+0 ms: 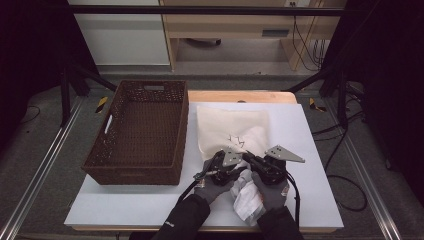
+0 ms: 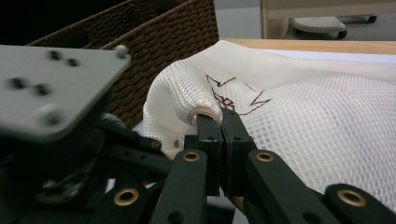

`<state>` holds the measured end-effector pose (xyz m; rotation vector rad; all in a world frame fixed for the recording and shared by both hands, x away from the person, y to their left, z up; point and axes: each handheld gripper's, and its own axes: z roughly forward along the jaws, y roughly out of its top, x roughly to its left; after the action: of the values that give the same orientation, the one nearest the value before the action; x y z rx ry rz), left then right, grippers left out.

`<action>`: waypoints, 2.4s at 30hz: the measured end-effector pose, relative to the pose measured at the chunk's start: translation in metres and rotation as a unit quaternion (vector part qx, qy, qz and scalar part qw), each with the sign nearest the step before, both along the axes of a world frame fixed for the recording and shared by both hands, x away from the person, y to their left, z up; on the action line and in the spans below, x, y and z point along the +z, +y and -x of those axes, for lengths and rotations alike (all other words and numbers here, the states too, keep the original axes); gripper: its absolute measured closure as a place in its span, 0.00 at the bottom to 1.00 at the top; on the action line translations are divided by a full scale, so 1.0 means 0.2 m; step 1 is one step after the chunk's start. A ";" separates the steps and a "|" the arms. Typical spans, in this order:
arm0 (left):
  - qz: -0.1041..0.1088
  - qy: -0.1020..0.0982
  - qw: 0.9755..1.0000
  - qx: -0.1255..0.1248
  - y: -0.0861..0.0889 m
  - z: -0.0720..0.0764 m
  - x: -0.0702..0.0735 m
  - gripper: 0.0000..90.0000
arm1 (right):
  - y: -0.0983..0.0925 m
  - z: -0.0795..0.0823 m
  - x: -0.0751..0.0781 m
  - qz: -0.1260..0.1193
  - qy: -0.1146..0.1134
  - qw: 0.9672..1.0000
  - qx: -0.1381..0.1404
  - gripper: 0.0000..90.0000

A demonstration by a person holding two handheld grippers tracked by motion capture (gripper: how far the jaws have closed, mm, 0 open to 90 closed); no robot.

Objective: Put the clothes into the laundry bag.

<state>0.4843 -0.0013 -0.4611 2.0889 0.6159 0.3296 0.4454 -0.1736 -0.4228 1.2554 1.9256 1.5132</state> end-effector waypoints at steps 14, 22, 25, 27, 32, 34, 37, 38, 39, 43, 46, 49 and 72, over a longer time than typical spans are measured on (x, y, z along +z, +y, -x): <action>0.007 -0.004 1.000 -0.016 0.31 0.17 0.19 0.31 | 0.00 0.00 -0.01 0.006 0.002 1.000 -0.007 0.98; -0.009 0.006 1.000 0.027 0.43 0.16 0.10 0.42 | 0.00 0.00 -0.01 0.008 0.002 1.000 -0.007 0.98; -0.002 0.009 0.999 0.040 0.39 0.13 0.08 0.40 | 0.00 0.00 -0.01 0.008 0.003 1.000 -0.006 0.98; -0.006 0.006 0.999 0.050 0.34 0.10 0.07 0.38 | 0.00 0.00 -0.01 0.009 0.004 1.000 -0.006 0.98; 0.003 0.009 0.998 0.056 0.22 0.03 0.02 0.51 | 0.00 0.00 -0.01 0.005 0.004 1.000 -0.004 0.98; 0.000 0.014 0.998 0.055 0.20 0.01 0.01 0.65 | 0.00 -0.01 -0.01 0.006 0.005 1.000 -0.003 0.98; -0.015 0.014 0.999 0.050 0.16 0.01 0.02 0.84 | 0.01 -0.01 -0.01 0.006 0.007 1.000 -0.001 0.98; -0.020 0.007 0.999 0.046 0.15 0.02 0.03 0.90 | 0.01 -0.01 -0.01 0.007 0.007 1.000 -0.002 0.98; -0.023 -0.001 0.999 0.038 0.13 0.04 0.04 0.92 | 0.01 -0.01 -0.01 0.005 0.006 1.000 0.000 0.98; -0.022 -0.021 0.999 0.016 0.06 0.09 0.08 0.93 | 0.00 -0.01 -0.01 -0.001 -0.001 1.000 0.000 0.99; -0.036 -0.025 0.998 0.033 0.01 0.04 0.05 0.93 | -0.01 0.00 0.00 -0.004 0.000 1.000 -0.001 0.98; -0.044 -0.025 0.997 0.062 0.00 -0.04 0.01 0.91 | -0.01 0.00 0.00 -0.004 -0.001 1.000 -0.002 0.98; -0.040 -0.014 0.997 0.057 0.40 0.18 0.16 0.43 | -0.02 0.00 0.00 0.002 0.001 1.000 -0.007 0.98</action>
<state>0.4478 0.0793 -0.4286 2.1264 0.7158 0.4546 0.4453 -0.1772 -0.4233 1.2662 1.9155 1.4998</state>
